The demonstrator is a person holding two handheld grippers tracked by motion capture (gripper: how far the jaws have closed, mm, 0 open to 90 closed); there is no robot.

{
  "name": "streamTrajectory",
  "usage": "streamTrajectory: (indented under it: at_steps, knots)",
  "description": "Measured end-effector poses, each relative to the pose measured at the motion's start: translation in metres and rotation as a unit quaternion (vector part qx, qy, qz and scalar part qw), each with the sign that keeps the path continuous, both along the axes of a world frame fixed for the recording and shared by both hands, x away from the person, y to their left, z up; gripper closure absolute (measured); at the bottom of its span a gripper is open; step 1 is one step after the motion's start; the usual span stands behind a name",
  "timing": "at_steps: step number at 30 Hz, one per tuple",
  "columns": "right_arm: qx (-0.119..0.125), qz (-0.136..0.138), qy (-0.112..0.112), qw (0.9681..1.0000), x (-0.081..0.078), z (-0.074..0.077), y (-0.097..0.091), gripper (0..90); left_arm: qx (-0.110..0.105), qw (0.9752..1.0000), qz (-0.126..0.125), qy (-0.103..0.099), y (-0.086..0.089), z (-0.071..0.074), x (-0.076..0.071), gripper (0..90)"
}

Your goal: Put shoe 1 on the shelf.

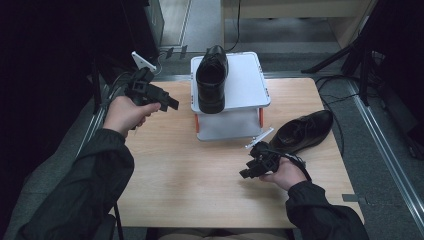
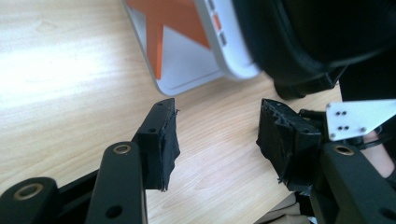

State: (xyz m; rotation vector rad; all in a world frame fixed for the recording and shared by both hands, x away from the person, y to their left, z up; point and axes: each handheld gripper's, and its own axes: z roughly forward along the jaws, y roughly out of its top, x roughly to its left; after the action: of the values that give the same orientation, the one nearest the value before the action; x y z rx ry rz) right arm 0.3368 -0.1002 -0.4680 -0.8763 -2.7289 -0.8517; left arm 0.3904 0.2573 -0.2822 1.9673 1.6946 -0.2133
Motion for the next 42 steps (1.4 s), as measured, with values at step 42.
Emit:
streamTrajectory:
  at_steps: [42]
  knots:
    - [0.007,-0.028,0.003,0.9996,-0.002,-0.001,-0.015,49.9,-0.003,0.9985,-0.054,-0.003,0.007,-0.145,-0.071,44.6]
